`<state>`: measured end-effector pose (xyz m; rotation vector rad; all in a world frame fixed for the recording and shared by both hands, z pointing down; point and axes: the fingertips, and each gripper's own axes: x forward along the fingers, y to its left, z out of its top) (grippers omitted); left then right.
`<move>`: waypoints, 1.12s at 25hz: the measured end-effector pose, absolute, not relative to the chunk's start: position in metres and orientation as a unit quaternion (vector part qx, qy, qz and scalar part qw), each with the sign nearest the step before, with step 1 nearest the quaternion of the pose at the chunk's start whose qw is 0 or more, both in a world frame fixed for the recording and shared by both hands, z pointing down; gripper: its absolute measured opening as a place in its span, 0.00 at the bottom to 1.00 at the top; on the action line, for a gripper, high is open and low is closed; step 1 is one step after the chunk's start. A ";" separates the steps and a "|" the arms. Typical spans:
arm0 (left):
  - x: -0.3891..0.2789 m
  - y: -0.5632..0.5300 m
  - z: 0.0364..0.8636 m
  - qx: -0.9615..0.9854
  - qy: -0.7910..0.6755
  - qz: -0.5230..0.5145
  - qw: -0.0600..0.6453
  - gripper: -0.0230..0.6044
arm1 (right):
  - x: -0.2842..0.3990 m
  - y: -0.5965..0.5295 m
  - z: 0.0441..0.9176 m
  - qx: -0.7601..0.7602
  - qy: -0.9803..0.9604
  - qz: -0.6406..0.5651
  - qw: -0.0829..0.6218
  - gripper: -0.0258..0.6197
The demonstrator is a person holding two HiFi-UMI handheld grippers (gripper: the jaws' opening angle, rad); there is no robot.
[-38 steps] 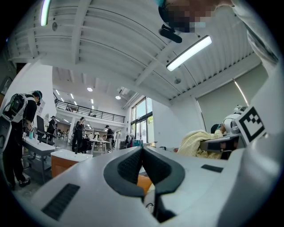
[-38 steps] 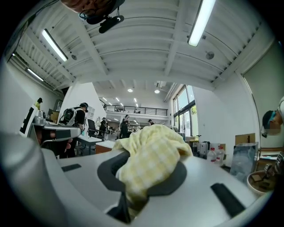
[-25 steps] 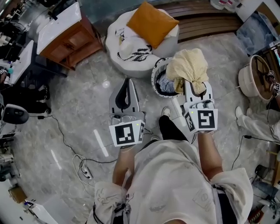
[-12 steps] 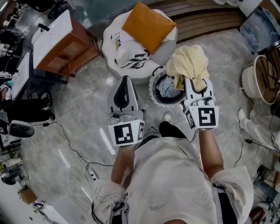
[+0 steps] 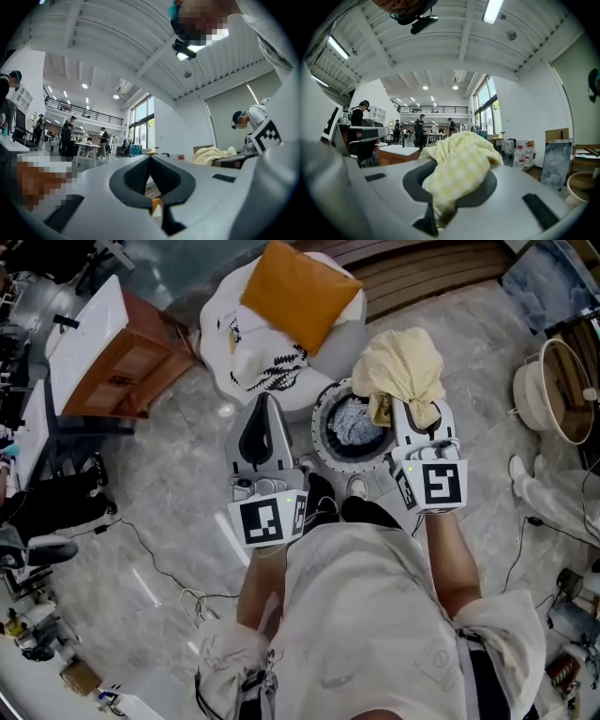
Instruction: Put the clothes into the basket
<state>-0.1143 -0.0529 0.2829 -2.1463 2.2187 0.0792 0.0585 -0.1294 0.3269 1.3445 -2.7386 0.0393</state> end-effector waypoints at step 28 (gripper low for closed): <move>-0.130 -0.147 0.414 -0.783 0.618 -0.027 -0.064 0.04 | 0.035 -0.156 0.557 0.497 -0.821 0.158 0.233 0.12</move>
